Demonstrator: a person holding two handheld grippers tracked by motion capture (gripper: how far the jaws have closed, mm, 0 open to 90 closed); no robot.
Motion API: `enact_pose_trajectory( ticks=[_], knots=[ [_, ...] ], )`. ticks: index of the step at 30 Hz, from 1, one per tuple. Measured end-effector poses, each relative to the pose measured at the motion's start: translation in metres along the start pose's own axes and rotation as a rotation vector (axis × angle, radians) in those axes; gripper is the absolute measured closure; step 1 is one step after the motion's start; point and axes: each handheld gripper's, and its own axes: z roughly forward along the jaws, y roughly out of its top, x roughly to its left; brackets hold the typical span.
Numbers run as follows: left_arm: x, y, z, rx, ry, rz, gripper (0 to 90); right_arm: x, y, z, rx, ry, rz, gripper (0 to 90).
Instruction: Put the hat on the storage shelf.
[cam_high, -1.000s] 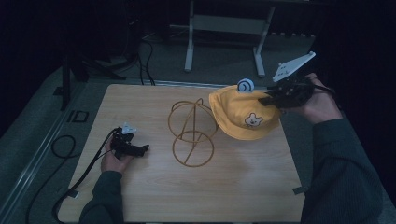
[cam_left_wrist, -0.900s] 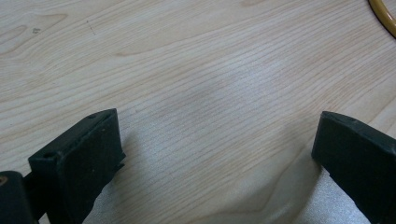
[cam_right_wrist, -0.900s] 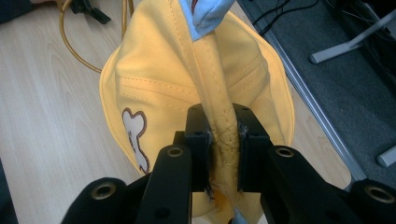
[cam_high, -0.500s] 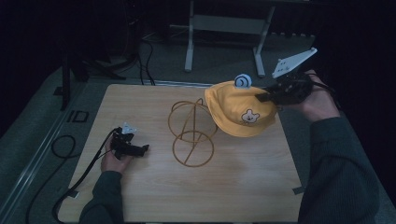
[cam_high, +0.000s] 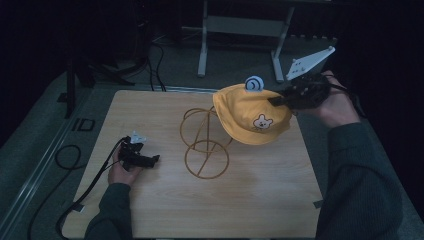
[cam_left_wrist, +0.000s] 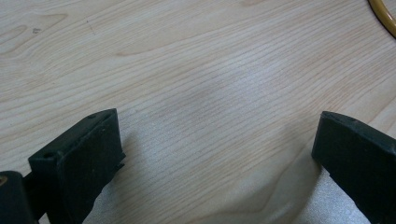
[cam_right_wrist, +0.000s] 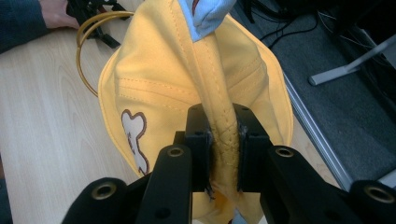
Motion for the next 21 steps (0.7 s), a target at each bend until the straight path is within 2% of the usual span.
enact_pose_trajectory(
  ticks=[21],
  knots=[
    [0.0, 0.0, 0.0, 0.0, 0.0, 0.0, 1.5, 0.006, 0.024, 0.009, -0.019, 0.025, -0.036, 78.4]
  ],
)
